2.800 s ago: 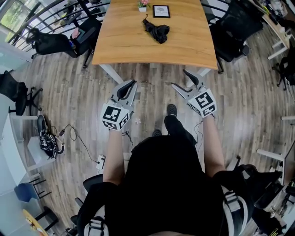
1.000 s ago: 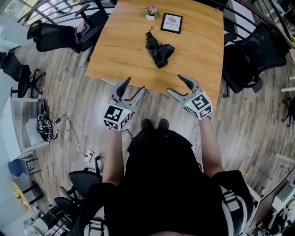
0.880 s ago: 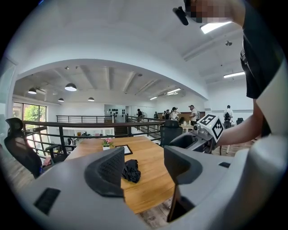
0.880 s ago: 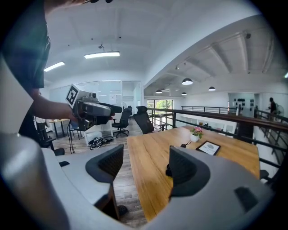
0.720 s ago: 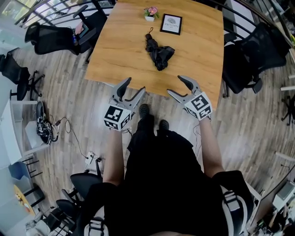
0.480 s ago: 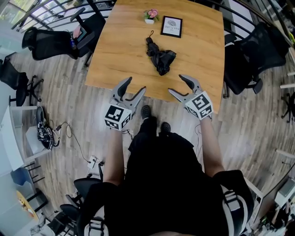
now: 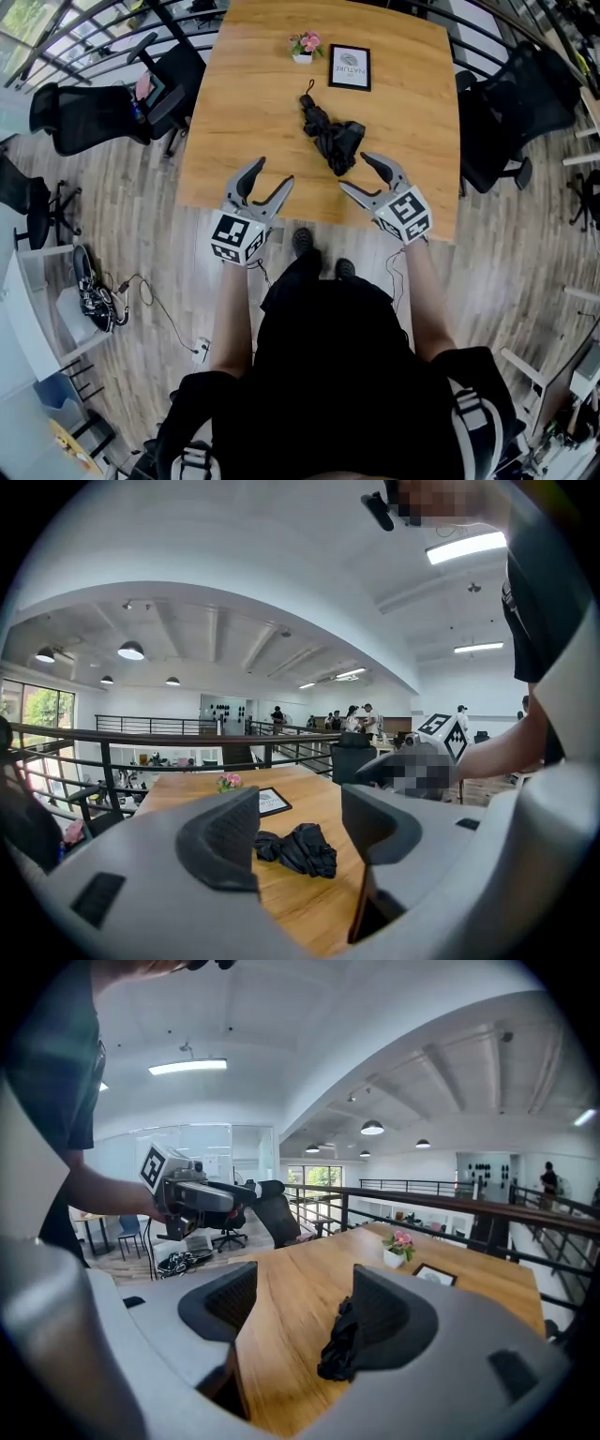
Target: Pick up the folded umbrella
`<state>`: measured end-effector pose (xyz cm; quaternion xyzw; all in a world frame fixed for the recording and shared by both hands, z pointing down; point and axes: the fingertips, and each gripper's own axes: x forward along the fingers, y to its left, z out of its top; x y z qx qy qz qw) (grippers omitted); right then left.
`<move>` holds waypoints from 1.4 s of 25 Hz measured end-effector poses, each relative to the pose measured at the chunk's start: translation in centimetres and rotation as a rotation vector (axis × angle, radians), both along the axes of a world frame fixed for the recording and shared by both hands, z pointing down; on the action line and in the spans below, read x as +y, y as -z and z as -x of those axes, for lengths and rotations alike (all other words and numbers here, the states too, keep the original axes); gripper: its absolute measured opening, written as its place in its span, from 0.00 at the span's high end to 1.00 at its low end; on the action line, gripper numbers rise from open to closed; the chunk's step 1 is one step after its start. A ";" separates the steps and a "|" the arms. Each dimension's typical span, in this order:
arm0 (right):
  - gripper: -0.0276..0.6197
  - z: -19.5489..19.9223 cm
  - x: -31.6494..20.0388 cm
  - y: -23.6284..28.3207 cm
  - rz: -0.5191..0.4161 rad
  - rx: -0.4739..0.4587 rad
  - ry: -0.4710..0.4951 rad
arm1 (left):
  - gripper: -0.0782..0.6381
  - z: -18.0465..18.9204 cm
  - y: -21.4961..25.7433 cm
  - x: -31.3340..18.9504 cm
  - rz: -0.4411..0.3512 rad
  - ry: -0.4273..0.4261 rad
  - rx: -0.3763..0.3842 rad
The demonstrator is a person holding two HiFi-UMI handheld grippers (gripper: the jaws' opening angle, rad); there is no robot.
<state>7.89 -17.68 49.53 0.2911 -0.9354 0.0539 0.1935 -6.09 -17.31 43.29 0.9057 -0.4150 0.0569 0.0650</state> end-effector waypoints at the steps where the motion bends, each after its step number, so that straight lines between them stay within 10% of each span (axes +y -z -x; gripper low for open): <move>1: 0.46 0.3 -0.4 -0.1 0.002 0.003 -0.008 | 0.50 0.3 -0.1 -0.5 0.000 -0.006 0.002; 35: 0.46 5.4 -9.6 -4.3 0.070 0.010 -0.100 | 0.50 6.9 -4.0 -9.0 0.070 -0.043 0.006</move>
